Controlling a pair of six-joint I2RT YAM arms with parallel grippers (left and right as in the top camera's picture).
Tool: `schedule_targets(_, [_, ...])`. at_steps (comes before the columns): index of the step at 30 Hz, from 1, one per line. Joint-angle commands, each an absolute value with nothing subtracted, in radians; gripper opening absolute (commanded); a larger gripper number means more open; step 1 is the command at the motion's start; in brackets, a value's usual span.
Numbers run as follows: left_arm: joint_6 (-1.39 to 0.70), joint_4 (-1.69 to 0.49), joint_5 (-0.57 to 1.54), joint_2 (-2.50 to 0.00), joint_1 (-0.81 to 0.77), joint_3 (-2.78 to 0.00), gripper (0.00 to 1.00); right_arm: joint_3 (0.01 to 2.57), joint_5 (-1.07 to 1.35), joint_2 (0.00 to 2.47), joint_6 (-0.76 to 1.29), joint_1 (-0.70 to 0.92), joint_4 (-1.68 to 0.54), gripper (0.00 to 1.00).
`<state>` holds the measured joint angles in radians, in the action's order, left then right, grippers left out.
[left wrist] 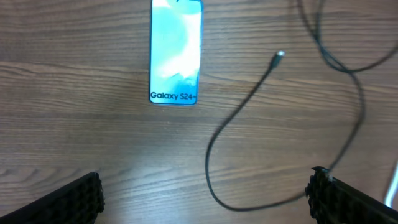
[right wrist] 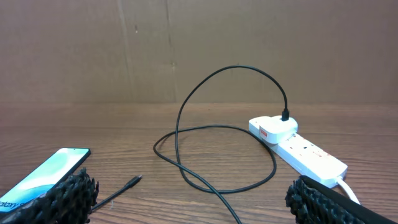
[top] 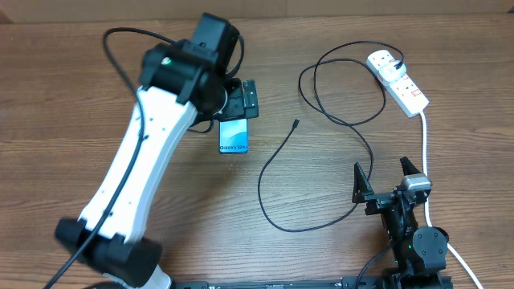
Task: Plug charger to phone and switch on socket
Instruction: 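Lower the left gripper onto the phone's top edge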
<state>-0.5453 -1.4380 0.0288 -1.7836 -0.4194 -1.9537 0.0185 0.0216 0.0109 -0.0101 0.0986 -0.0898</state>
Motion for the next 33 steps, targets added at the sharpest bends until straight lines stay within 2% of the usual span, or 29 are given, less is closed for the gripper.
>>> schedule_targets(1, [-0.565, -1.427, -0.035, -1.857, -0.423, -1.967, 1.00, 0.008, 0.020, 0.003, -0.004, 0.095, -0.084, 1.00])
schedule_targets(12, [-0.561, -1.404, -0.078, -2.002, -0.423, -1.967, 1.00, 0.008, 0.020, 0.003, -0.004, 0.095, -0.084, 1.00])
schedule_targets(33, [-0.529, -1.299, -0.140, -2.057, -0.417, -1.966, 1.00, 0.008, 0.020, 0.003, -0.004, 0.095, -0.084, 1.00])
